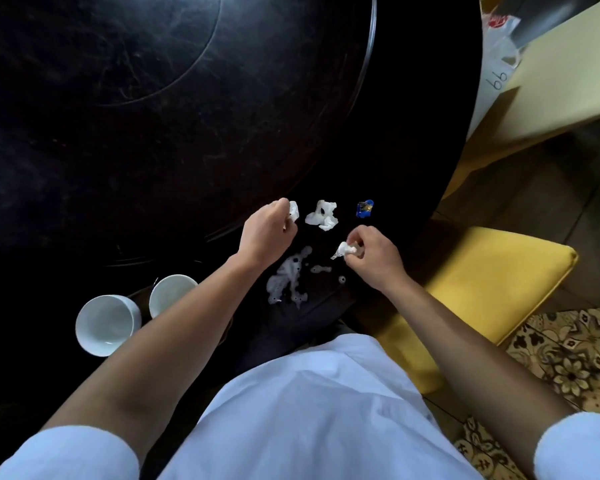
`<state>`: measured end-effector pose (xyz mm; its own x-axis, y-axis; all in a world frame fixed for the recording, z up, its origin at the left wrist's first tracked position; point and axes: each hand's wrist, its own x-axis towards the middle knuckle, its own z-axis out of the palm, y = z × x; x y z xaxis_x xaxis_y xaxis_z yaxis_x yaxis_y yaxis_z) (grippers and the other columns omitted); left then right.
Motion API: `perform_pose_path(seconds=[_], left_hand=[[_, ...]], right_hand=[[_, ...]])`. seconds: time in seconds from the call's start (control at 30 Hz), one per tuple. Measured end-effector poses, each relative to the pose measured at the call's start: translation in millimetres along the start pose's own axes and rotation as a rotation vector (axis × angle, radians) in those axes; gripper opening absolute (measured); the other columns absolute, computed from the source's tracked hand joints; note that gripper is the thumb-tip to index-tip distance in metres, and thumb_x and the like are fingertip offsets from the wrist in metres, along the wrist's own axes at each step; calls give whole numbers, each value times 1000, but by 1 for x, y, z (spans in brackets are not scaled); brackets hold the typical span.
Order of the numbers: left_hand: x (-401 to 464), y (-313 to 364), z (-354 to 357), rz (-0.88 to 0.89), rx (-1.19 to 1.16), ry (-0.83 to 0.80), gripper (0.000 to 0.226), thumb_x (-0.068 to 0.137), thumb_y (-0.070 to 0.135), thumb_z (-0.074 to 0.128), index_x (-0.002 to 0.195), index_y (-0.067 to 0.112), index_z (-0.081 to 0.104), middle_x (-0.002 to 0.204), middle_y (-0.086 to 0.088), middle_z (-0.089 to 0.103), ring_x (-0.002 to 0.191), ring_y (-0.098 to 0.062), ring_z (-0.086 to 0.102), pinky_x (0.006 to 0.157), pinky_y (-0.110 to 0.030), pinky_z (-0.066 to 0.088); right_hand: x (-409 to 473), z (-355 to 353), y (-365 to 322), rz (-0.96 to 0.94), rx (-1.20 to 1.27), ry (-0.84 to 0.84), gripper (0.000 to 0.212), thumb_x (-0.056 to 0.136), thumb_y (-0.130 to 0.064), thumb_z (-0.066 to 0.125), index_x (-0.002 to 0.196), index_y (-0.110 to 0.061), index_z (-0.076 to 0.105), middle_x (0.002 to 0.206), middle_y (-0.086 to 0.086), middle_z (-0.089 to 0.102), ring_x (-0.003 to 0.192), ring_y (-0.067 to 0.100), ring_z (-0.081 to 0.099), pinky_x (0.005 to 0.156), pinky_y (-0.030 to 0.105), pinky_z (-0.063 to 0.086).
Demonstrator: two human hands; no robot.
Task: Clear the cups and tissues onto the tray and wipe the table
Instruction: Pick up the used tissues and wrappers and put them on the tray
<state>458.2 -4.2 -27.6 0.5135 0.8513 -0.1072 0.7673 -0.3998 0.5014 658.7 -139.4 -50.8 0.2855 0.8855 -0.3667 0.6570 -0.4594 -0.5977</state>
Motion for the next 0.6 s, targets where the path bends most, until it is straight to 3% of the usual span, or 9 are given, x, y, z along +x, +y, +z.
perform_pose_path(seconds=[0.07,0.13,0.33,0.5,0.6], left_hand=[[9,7,-1,4,6,-39,16,87,5,52,75,8,42,67,-5,51,57,-19,42,51,-40,38],[17,15,-1,12,28,-99,16,89,6,50,76,10,42,70,-6,53,59,-19,43,53,-41,39],[41,20,17,152,178,-192,15,98,16,52,90,8,61,101,-5,57,85,-23,55,62,-40,50],[57,29,36,274,359,-303,18,100,21,56,107,15,71,134,-5,54,110,-26,54,76,-36,49],[56,31,47,307,456,-359,16,98,18,60,111,14,68,125,-5,54,105,-25,54,79,-35,49]], right_hand=[[3,4,-4,-18,-35,-53,41,85,-19,66,125,-28,60,101,-9,53,88,12,55,75,33,49],[6,7,-6,-6,-117,-116,47,88,-22,65,134,-31,58,108,-6,53,93,15,57,77,31,46],[9,13,1,26,-261,-102,24,91,-28,64,116,-27,63,99,-7,49,91,25,62,68,31,39],[9,11,5,117,-247,-14,21,92,-33,65,109,-23,60,103,-1,61,90,26,64,67,33,42],[6,7,10,148,-230,0,17,90,-30,63,104,-21,61,97,0,64,87,28,66,66,34,46]])
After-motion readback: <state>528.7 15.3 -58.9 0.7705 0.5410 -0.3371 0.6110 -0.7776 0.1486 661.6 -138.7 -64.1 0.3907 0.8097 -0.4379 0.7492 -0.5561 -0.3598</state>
